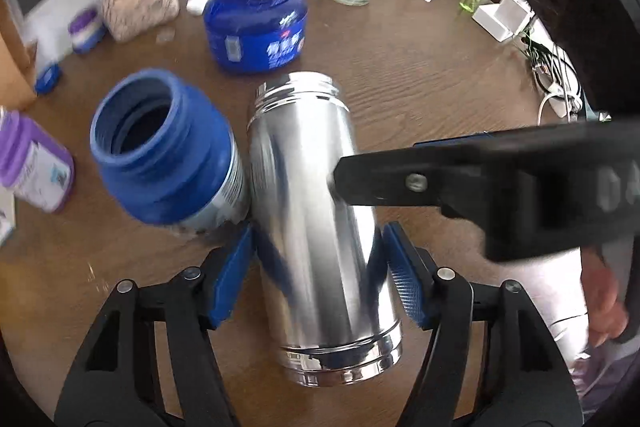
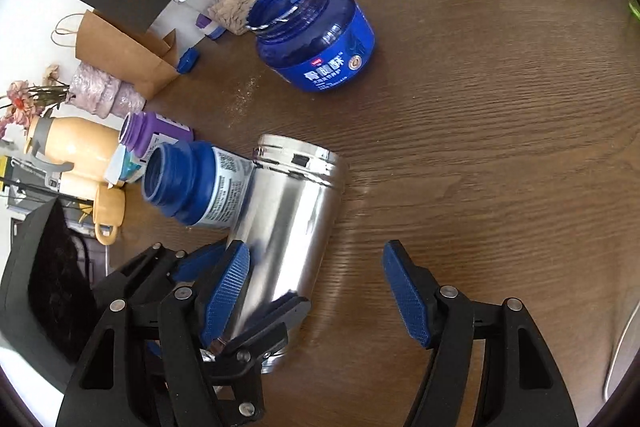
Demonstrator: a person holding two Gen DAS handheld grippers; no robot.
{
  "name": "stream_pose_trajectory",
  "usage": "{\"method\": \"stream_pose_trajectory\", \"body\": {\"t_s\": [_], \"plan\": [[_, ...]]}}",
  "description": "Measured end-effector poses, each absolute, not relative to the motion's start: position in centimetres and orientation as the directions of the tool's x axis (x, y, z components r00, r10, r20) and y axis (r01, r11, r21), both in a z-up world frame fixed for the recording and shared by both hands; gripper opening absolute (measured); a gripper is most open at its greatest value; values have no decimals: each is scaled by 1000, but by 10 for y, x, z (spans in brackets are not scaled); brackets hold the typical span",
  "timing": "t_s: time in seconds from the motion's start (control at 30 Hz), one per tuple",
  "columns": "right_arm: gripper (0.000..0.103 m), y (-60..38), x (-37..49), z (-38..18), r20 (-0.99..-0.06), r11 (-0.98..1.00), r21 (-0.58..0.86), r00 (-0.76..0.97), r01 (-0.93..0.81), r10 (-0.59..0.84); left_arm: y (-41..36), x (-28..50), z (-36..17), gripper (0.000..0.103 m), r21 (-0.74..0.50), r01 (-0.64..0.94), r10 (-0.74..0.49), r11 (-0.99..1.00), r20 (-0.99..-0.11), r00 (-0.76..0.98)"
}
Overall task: Flip cup upright
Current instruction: 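Lift and rotate the silver tumbler upright with the right tool while the left tool holds the cup, then lower the upright tumbler onto the table and open the right tool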
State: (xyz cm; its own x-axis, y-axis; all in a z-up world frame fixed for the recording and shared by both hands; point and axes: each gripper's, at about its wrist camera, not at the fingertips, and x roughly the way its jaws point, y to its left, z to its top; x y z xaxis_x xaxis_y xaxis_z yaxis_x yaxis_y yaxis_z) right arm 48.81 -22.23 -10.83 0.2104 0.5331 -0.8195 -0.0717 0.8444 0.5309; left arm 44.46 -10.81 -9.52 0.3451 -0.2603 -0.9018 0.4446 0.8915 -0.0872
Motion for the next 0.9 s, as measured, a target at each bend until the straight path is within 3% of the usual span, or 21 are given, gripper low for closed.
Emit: {"method": "stream_pose_trajectory", "body": {"t_s": [0.07, 0.2, 0.33, 0.43, 0.57, 0.73, 0.9], "plan": [[78, -225, 491, -113, -804, 827, 559, 201, -68, 560, -117, 439, -95, 62, -23, 469, -218, 883, -905, 365], [78, -226, 494, -120, -769, 789, 611, 189, -63, 610, -121, 430, -93, 60, -22, 479, -216, 877, -910, 353], [78, -226, 486, -132, -670, 684, 728, 165, -40, 723, -118, 411, -83, 60, -4, 507, -235, 862, -889, 393], [71, -227, 474, -121, -619, 647, 758, 218, -82, 754, -114, 394, -69, 60, 13, 538, -262, 843, -863, 432], [69, -207, 453, -84, -670, 730, 655, 299, -194, 680, -103, 379, -58, 61, 16, 538, -287, 843, -831, 476], [67, -181, 428, -45, -669, 761, 561, 364, -324, 648, -62, 378, -42, 61, -63, 453, -313, 889, -805, 504], [67, -131, 407, -11, -672, 810, 353, 476, -469, 568, -33, 374, -29, 62, -93, 406, -326, 909, -765, 555]]}}
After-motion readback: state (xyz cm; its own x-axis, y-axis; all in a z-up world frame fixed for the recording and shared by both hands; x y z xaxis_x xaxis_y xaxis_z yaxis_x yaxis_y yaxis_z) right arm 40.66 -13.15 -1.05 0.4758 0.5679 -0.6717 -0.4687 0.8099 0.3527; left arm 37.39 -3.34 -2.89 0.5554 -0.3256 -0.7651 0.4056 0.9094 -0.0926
